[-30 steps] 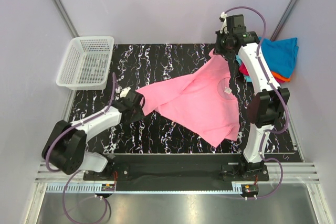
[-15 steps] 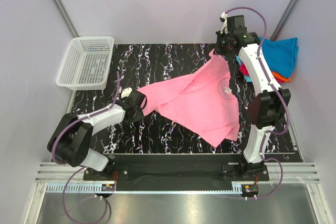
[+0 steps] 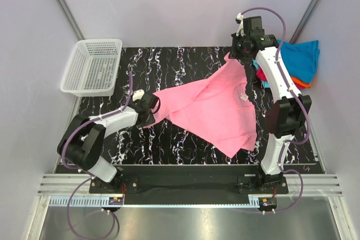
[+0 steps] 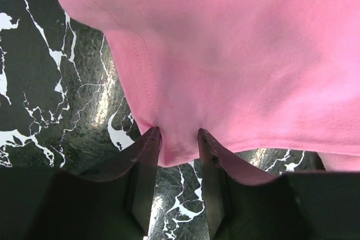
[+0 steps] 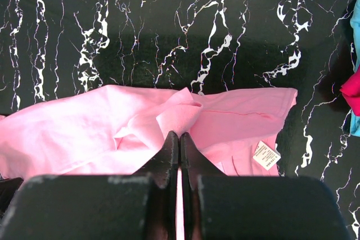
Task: Fold and stack the t-shirts
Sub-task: Flatten the tshirt out
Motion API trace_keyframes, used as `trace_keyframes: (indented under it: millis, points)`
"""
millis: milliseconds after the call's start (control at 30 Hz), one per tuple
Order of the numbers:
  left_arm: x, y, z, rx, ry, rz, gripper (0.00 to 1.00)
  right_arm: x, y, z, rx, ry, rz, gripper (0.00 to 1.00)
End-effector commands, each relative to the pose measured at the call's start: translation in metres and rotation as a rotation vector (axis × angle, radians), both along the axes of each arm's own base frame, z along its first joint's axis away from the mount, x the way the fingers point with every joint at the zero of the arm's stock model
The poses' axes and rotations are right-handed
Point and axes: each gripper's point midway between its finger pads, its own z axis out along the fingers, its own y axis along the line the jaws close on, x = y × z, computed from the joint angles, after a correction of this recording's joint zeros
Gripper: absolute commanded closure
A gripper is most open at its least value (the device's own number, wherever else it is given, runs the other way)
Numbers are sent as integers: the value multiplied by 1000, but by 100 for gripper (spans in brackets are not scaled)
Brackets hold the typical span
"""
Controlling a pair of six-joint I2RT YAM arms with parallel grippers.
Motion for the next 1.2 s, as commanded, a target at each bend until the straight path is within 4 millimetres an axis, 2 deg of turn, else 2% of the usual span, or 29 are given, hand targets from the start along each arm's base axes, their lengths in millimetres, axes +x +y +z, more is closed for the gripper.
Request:
trace_keyframes:
  millis: [0, 167, 300, 367, 500, 567, 667, 800, 900, 1000, 1067, 1133, 1167]
  points:
    - [12, -1, 11, -2, -51, 12, 58, -2, 0, 37, 4, -99, 5, 100]
    - [2, 7, 12, 16, -42, 17, 45, -2, 2, 34, 15, -90, 3, 100]
    - [-5, 10, 11, 19, -33, 16, 45, -2, 3, 32, 20, -84, 3, 100]
    - [-6, 10, 10, 16, -29, 17, 50, -3, 2, 31, 20, -81, 1, 100]
    - [-6, 8, 8, 9, -22, 12, 73, -3, 3, 32, 18, -83, 0, 100]
    - [-6, 7, 5, 10, -13, 8, 80, -2, 2, 33, 19, -87, -1, 100]
    - [-5, 5, 4, 7, -9, 3, 82, -2, 2, 34, 21, -88, -2, 100]
    - [-3, 5, 6, 7, -17, -11, 100, -3, 2, 34, 21, -88, -2, 100]
    - [-1, 4, 18, 4, -44, -33, 100, -7, 1, 37, 28, -87, -10, 100]
    - [1, 4, 42, -13, -95, -46, 100, -17, -4, 46, 31, -101, -38, 100]
    - [0, 7, 68, -20, -152, -52, 100, -29, -11, 56, 23, -119, -72, 100]
    - [1, 10, 109, -50, -242, -57, 100, -41, -19, 63, 14, -131, -102, 100]
    - [1, 13, 125, -45, -278, -62, 100, -51, -27, 81, 4, -175, -131, 100]
